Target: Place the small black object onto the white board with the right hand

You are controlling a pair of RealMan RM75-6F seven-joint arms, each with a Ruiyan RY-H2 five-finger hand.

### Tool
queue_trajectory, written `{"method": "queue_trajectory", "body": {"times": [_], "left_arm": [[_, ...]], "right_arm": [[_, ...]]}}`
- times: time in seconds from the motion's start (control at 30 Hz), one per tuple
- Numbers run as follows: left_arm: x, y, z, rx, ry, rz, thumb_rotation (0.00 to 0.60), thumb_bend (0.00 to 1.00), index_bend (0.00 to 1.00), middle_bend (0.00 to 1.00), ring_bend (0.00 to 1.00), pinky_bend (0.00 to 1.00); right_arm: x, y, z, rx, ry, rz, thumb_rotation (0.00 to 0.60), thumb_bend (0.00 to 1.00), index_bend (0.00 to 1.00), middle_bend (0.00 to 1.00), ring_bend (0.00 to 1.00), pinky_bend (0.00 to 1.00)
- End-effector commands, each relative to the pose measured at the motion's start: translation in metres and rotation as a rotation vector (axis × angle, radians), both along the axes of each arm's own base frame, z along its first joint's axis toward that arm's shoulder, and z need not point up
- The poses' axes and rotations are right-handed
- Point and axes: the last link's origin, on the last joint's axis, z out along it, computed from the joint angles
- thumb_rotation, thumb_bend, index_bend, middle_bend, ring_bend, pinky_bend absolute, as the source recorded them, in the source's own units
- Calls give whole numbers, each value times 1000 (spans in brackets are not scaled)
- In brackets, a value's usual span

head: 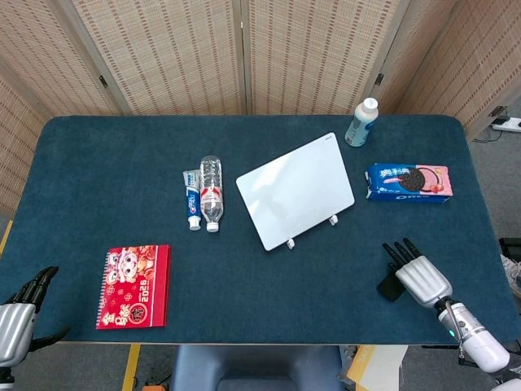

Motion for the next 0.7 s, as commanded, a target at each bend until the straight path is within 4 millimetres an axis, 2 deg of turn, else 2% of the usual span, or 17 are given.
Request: {"method": "queue_trajectory", "body": {"times": [0.03, 0.5, 0.6, 0.7], "left_arm": [[0, -1, 1, 2, -4, -1, 600, 53, 0, 144, 242, 448], [1, -2, 7, 16, -19, -5, 600, 55, 0, 144, 242, 448], [2, -4, 8, 18, -23, -13, 600, 55, 0, 144, 242, 448], [4, -6, 10, 16, -37, -24, 600, 55, 0, 144, 242, 448]], "right_arm": [[0, 1, -3, 9, 8, -3, 600, 116, 283, 0, 0, 0], [-5, -4, -11, 1, 5, -13, 600, 115, 289, 0, 0, 0], [-3, -8, -14, -25, -17, 8, 600, 115, 355, 0, 13, 0], [-2, -10, -17, -41, -34, 32, 600, 116, 464, 23, 67, 20]]}}
